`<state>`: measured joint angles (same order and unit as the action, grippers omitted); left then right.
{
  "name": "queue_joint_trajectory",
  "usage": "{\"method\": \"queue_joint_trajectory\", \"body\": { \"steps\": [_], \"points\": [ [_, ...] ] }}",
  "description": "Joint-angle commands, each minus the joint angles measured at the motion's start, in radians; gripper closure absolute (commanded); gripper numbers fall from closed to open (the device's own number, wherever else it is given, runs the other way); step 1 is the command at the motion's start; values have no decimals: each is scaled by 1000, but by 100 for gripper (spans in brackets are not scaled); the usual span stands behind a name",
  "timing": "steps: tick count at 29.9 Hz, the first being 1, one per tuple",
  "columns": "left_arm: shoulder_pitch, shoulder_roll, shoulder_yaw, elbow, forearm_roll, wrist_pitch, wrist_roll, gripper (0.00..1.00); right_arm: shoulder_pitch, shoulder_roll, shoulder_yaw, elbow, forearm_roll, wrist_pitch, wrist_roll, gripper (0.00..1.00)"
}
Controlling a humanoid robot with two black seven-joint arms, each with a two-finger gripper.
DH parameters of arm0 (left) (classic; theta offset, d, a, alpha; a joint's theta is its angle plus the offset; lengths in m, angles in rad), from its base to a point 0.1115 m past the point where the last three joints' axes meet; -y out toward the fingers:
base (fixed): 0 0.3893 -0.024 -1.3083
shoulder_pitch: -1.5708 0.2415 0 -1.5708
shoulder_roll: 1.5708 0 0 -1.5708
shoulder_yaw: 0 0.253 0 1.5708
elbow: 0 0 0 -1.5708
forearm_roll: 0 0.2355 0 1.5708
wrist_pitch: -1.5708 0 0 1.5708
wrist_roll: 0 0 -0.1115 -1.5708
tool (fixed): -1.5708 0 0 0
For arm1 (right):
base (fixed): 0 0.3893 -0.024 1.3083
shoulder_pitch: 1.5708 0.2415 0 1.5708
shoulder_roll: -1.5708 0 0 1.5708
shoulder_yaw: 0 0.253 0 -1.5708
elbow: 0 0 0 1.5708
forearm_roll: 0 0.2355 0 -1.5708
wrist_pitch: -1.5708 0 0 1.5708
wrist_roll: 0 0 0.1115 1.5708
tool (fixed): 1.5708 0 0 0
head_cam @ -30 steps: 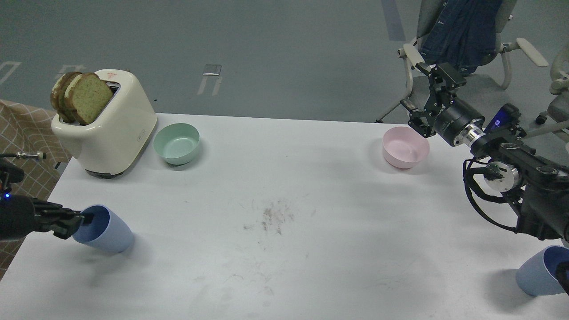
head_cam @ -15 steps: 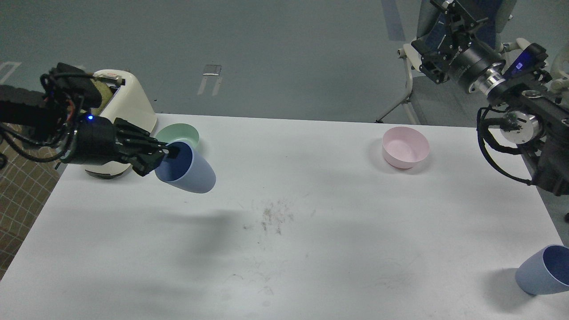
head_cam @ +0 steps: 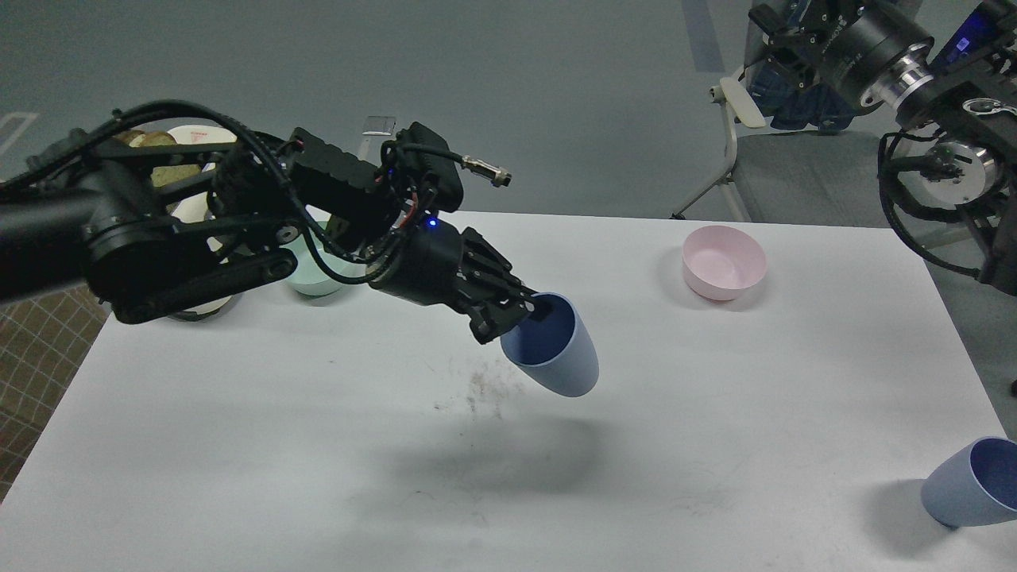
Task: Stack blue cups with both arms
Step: 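Carry the blue cup to table center and set it upright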
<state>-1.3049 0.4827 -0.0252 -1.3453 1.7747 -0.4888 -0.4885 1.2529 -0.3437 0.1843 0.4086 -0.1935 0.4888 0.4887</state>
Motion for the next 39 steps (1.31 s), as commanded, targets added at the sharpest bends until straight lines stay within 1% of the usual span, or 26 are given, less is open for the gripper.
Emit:
{"method": "queue_joint_trajectory", "body": {
  "steps": [1, 4, 7, 9, 11, 18, 34, 35, 39],
  "points": [
    [-14, -88, 28, 77, 37, 0, 0, 100, 0, 2, -2, -1, -1, 0, 0, 0],
    [-56, -203, 121, 194, 77, 0, 0, 100, 0, 2, -2, 1, -1, 0, 0, 0],
    [-68, -243, 151, 239, 77, 0, 0, 100, 0, 2, -2, 1, -1, 0, 0, 0],
    [-73, -283, 172, 302, 77, 0, 0, 100, 0, 2, -2, 1, -1, 0, 0, 0],
    [-77, -305, 180, 328, 77, 0, 0, 100, 0, 3, -2, 1, -1, 0, 0, 0],
    [-91, -311, 243, 336, 75, 0, 0, 100, -1, 8, -5, 3, -1, 0, 0, 0],
    [-76, -311, 246, 334, 71, 0, 0, 100, -9, 8, -6, 7, -1, 0, 0, 0],
    [-76, -311, 246, 334, 71, 0, 0, 99, -9, 6, -6, 7, -1, 0, 0, 0],
    [-77, -311, 246, 334, 66, 0, 0, 89, -10, 6, -6, 10, -3, 0, 0, 0]
  ]
}}
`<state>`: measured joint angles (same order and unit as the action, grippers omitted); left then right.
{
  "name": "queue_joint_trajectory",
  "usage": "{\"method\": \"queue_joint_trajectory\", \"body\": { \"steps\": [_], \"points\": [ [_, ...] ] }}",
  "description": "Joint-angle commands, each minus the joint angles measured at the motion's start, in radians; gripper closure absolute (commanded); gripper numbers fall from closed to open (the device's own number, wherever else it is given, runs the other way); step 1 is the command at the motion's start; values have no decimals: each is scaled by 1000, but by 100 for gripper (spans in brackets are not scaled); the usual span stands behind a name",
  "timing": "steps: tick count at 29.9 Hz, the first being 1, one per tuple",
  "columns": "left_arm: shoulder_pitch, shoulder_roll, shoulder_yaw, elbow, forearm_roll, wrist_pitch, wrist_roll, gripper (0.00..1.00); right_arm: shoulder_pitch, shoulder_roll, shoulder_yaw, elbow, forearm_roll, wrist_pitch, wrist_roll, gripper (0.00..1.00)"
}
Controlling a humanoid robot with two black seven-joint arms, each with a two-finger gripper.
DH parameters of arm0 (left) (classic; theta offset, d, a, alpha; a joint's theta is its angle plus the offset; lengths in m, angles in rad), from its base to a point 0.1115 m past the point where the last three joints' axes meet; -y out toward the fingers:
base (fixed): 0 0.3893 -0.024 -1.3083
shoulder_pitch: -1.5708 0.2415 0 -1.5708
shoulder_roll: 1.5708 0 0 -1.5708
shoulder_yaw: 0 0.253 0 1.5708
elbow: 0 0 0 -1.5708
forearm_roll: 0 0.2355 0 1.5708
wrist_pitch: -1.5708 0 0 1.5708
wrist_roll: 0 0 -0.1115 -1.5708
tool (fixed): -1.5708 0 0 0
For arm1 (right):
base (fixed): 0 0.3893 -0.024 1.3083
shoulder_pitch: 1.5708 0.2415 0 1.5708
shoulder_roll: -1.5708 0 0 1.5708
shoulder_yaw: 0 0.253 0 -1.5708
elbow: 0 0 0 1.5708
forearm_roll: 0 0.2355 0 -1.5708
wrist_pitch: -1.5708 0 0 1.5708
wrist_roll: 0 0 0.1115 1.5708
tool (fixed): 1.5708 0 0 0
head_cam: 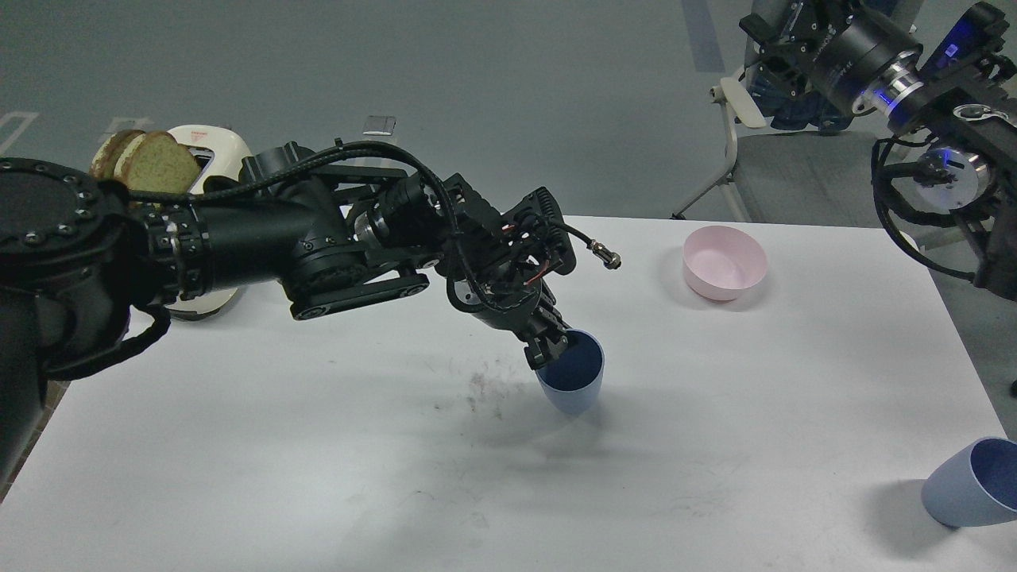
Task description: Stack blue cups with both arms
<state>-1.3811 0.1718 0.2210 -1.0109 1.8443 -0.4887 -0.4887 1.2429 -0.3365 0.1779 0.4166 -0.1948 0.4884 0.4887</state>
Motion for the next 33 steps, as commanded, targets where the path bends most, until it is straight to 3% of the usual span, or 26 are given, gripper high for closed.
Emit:
{"method": "queue_joint_trajectory", "body": {
  "steps": [1, 3, 10, 14, 18, 22, 26, 30, 33],
  "points": [
    [-3, -1, -2, 0, -5, 0, 0, 85, -2, -3, 0, 2, 0, 0, 0, 0],
    [-4, -1, -2, -1, -7, 0, 0, 78, -2, -4, 0, 2, 0, 0, 0, 0],
    [-9, 3, -6, -14, -10, 0, 0, 37, -6, -6, 0, 4, 0, 0, 0, 0],
    [-18, 12, -12, -20, -43, 0, 0, 24, -6, -9, 0, 5, 0, 0, 0, 0],
    [-84, 50, -92, -44, -265, 0, 0, 5, -6, -39, 0, 22, -1, 0, 0, 0],
    [-90, 109, -202, -40, -551, 0, 4, 3, -6, -120, -15, 96, -2, 0, 0, 0],
    [-79, 204, -299, -28, -845, 0, 38, 3, -6, -272, -46, 232, -3, 0, 0, 0],
    [-11, 297, -377, 34, -1087, 0, 39, 3, -19, -510, -48, 424, -24, 0, 0, 0],
    [40, 314, -452, 61, -1197, 0, 44, 3, -34, -619, -48, 504, -41, 0, 0, 0]
  ]
}}
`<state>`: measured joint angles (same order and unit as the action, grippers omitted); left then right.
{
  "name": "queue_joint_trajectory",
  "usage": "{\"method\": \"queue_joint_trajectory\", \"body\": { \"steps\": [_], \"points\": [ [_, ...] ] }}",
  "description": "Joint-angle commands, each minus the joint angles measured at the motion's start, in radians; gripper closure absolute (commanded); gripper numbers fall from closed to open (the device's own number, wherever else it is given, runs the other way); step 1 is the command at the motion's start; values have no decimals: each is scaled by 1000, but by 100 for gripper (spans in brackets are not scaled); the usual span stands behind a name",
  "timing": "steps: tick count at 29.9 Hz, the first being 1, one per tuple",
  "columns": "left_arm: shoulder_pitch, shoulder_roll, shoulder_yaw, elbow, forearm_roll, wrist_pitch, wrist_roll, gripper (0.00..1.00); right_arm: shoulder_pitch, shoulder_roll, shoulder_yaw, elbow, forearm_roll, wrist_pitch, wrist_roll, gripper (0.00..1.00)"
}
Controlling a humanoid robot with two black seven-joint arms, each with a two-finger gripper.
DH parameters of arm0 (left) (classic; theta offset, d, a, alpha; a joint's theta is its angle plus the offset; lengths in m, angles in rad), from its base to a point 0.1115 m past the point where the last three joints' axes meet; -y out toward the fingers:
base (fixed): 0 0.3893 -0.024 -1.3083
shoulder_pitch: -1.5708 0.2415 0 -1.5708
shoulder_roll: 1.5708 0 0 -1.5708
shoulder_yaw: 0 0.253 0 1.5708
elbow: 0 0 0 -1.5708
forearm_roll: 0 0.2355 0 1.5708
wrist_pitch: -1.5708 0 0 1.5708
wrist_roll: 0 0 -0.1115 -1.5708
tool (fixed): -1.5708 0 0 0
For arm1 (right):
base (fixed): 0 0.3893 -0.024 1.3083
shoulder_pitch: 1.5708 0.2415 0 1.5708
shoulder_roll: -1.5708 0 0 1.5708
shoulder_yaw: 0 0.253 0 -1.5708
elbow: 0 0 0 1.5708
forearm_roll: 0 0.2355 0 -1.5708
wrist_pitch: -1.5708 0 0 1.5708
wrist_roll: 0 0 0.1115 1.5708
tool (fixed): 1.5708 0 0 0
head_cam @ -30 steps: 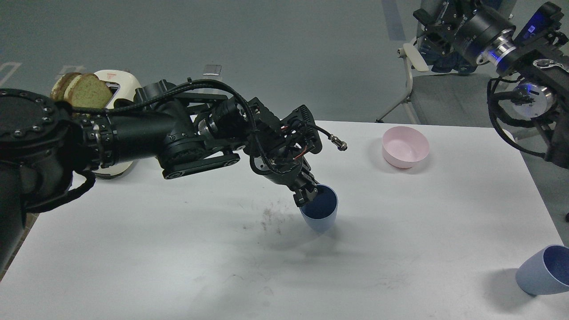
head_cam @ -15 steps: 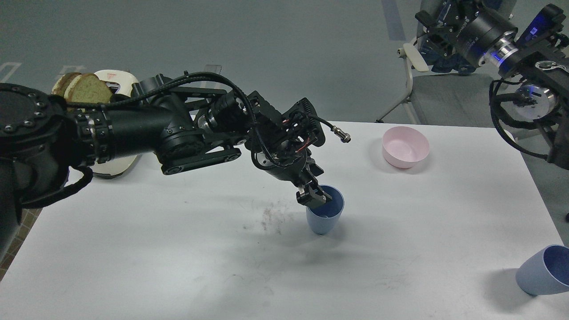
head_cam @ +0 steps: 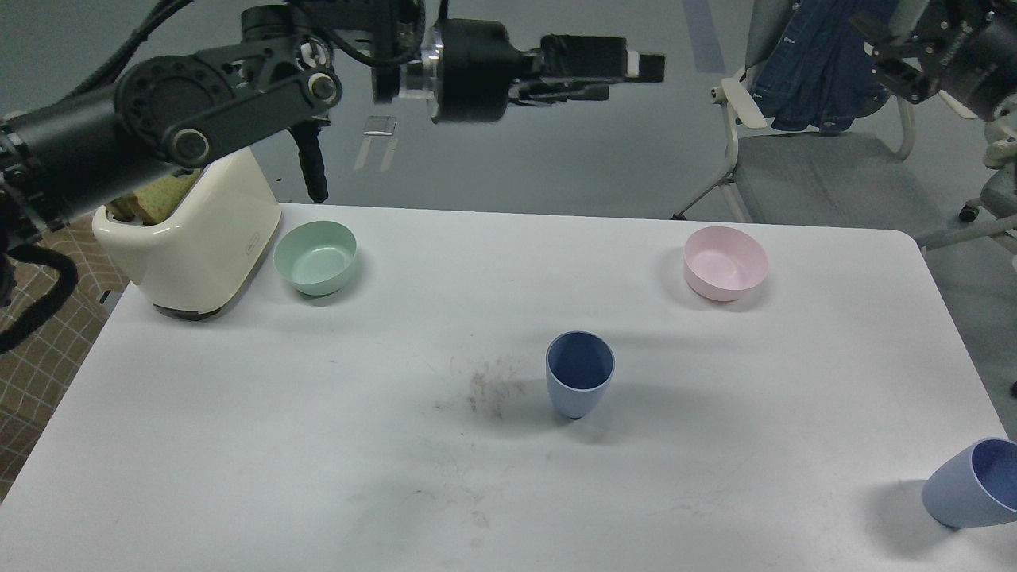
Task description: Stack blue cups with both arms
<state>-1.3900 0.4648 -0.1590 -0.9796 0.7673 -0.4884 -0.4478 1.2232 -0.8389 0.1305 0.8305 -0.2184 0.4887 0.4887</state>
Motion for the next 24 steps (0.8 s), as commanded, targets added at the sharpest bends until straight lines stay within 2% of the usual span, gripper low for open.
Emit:
{"method": "queue_joint_trajectory", "body": {
  "steps": [1, 4, 6, 11, 14, 16, 20, 24],
  "points": [
    [80, 26, -121, 44, -170, 0, 3, 3, -25, -182, 0, 131, -32, 0, 0, 0],
    [159, 34, -230, 79, -224, 0, 3, 3, -68, -358, -2, 215, -74, 0, 0, 0],
    [184, 40, -266, 88, -226, 0, 5, 3, -96, -420, -3, 242, -101, 0, 0, 0],
    [253, 44, -338, 111, -226, 0, 3, 3, -224, -638, -23, 317, -361, 0, 0, 0],
    [256, 38, -338, 121, -226, 0, 3, 3, -231, -687, -54, 326, -461, 0, 0, 0],
    [256, 26, -338, 124, -226, 0, 3, 3, -231, -732, -141, 349, -573, 0, 0, 0],
    [263, 20, -336, 122, -226, 0, 1, 3, -231, -756, -230, 360, -712, 0, 0, 0],
    [285, -4, -338, 122, -224, 0, -2, 3, -231, -760, -412, 403, -849, -2, 0, 0]
  ]
}}
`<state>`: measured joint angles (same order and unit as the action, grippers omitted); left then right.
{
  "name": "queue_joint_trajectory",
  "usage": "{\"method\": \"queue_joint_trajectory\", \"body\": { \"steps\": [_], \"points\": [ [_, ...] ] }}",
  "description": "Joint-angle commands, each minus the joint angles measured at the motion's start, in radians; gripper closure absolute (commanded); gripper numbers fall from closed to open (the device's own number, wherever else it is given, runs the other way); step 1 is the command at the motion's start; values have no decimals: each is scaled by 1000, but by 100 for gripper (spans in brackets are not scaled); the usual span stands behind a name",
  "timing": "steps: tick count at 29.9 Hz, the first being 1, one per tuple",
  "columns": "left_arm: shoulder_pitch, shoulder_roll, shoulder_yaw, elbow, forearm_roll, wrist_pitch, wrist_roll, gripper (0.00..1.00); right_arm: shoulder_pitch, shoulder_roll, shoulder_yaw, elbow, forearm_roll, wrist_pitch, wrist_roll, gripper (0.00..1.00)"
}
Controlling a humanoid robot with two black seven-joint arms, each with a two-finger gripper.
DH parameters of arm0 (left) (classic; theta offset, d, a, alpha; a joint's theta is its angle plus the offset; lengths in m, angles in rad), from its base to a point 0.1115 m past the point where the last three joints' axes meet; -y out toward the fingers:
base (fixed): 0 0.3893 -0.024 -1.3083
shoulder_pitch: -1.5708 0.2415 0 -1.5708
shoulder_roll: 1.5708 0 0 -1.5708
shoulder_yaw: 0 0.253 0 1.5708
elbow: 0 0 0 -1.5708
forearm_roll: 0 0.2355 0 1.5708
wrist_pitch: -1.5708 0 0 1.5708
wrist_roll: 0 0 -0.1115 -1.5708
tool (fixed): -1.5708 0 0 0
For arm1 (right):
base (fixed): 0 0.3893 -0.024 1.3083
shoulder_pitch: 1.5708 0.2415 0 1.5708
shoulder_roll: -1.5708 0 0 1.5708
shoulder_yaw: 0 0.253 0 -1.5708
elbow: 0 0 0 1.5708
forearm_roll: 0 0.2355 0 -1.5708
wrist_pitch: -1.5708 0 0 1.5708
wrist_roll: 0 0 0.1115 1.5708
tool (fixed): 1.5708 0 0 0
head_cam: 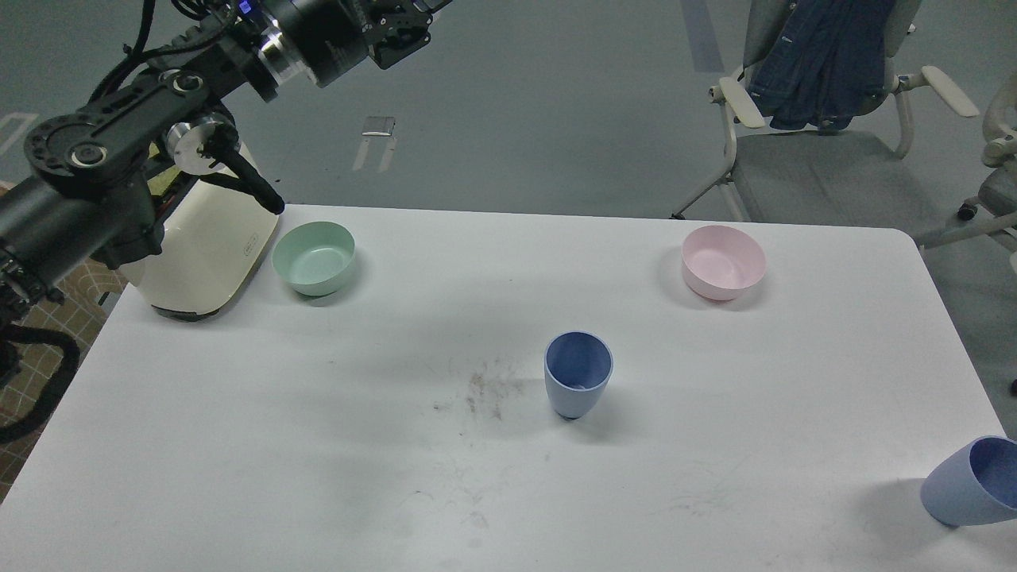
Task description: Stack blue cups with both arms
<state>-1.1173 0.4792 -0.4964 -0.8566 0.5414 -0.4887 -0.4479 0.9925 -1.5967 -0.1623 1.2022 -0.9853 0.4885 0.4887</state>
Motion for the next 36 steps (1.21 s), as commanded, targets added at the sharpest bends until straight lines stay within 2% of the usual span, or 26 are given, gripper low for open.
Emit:
{"method": "queue_joint_trajectory", "body": {
  "steps": [1, 3, 6, 15, 19, 22, 26, 27, 31, 33, 34, 35, 36],
  "points": [
    [17, -24, -1, -1, 2, 0, -2, 3, -2, 1, -146, 42, -98, -36, 0, 0],
    [27, -27, -2, -1, 2, 0, -2, 3, -2, 6, -207, 78, -151, -127, 0, 0],
    [27, -27, -2, -1, 2, 0, -2, 3, -2, 12, -253, 126, -202, -200, 0, 0],
    [40, -28, -1, -2, 2, 0, -5, 3, -2, 81, -235, 160, -199, -229, 0, 2],
    [40, -30, -1, -2, 2, 0, -5, 3, -2, 142, -243, 158, -199, -249, 0, 10],
    [40, -28, -1, -2, 2, 0, -5, 3, -2, 179, -249, 158, -199, -260, 0, 21],
    [45, -27, -2, -2, 2, 0, -5, 3, -15, 211, -255, 158, -199, -258, 0, 61],
    [45, -25, -2, -2, 2, 0, -5, 3, -27, 213, -255, 158, -201, -258, 0, 67],
    [45, -25, -2, -2, 2, 0, -5, 3, -51, 215, -253, 155, -204, -257, 0, 69],
    [45, -25, -2, -2, 3, 0, -3, 3, -63, 215, -253, 154, -205, -258, 0, 82],
    [45, -27, -2, -2, 3, 0, -3, 3, -67, 215, -253, 154, -207, -258, 0, 94],
    [45, -27, -1, -2, 3, 0, -3, 3, -69, 215, -253, 154, -207, -258, 0, 99],
    [45, -27, -1, -2, 3, 0, -3, 3, -69, 215, -252, 152, -207, -260, 0, 100]
  ]
}}
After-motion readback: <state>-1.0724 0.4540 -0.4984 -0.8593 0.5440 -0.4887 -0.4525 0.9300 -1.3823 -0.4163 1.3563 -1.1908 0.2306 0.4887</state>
